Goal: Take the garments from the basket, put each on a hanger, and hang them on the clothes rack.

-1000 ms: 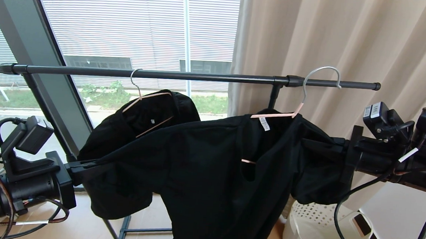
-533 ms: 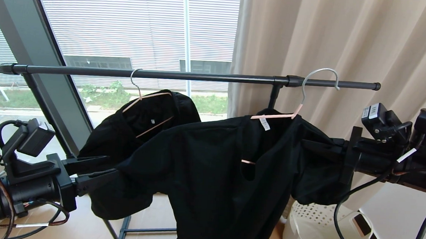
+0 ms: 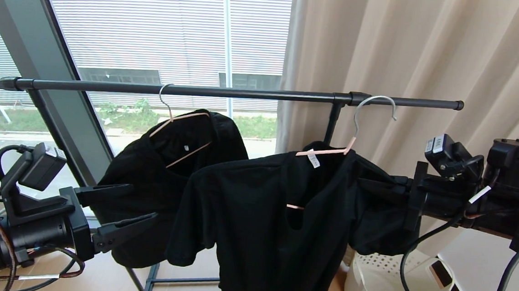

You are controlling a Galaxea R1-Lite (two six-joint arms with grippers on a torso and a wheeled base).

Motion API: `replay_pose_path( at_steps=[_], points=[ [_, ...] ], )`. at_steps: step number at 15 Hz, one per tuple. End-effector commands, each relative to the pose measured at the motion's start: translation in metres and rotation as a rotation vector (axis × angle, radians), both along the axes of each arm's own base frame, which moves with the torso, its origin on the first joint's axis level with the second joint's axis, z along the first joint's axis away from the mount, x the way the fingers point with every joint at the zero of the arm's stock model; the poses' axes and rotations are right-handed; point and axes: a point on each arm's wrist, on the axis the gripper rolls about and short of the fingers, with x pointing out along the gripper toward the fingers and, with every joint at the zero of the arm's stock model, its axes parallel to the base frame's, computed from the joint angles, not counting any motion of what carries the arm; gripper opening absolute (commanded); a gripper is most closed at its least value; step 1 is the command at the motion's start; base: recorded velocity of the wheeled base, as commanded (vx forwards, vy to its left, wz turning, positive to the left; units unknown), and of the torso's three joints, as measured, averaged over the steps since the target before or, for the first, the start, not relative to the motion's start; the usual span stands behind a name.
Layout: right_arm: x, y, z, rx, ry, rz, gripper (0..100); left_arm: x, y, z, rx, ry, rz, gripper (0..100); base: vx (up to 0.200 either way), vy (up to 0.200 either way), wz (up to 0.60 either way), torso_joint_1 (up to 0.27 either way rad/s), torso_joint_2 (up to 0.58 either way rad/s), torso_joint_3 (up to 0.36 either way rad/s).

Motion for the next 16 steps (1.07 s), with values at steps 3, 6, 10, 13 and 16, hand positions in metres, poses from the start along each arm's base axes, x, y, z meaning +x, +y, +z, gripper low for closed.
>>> replay_pose_path(
  at_steps=[3, 6, 10, 13, 16],
  points=[
    [0.000, 0.007, -0.008, -0.008, 0.025, 0.027, 0, -0.001, -0.037, 0.013, 0.043, -0.018, 0.014, 100, 0.000, 0.000, 0.00, 0.000, 0.00, 0.000],
    [-0.004, 0.011, -0.014, -0.033, 0.016, 0.051, 0, -0.004, -0.053, 0.036, 0.037, -0.034, -0.025, 100, 0.000, 0.000, 0.00, 0.000, 0.00, 0.000],
    [-0.007, 0.011, -0.013, -0.045, -0.001, 0.059, 0, -0.004, -0.066, 0.085, 0.060, 0.003, -0.082, 100, 0.000, 0.000, 0.00, 0.000, 0.00, 0.000],
    [-0.014, 0.011, -0.005, -0.040, -0.031, 0.063, 0, -0.004, -0.082, 0.125, 0.125, 0.040, -0.163, 100, 0.000, 0.000, 0.00, 0.000, 0.00, 0.000],
    [-0.023, 0.013, 0.001, -0.036, -0.049, 0.078, 0, 0.015, -0.099, 0.120, 0.228, 0.035, -0.226, 100, 0.000, 0.000, 0.00, 0.000, 0.00, 0.000]
  ],
)
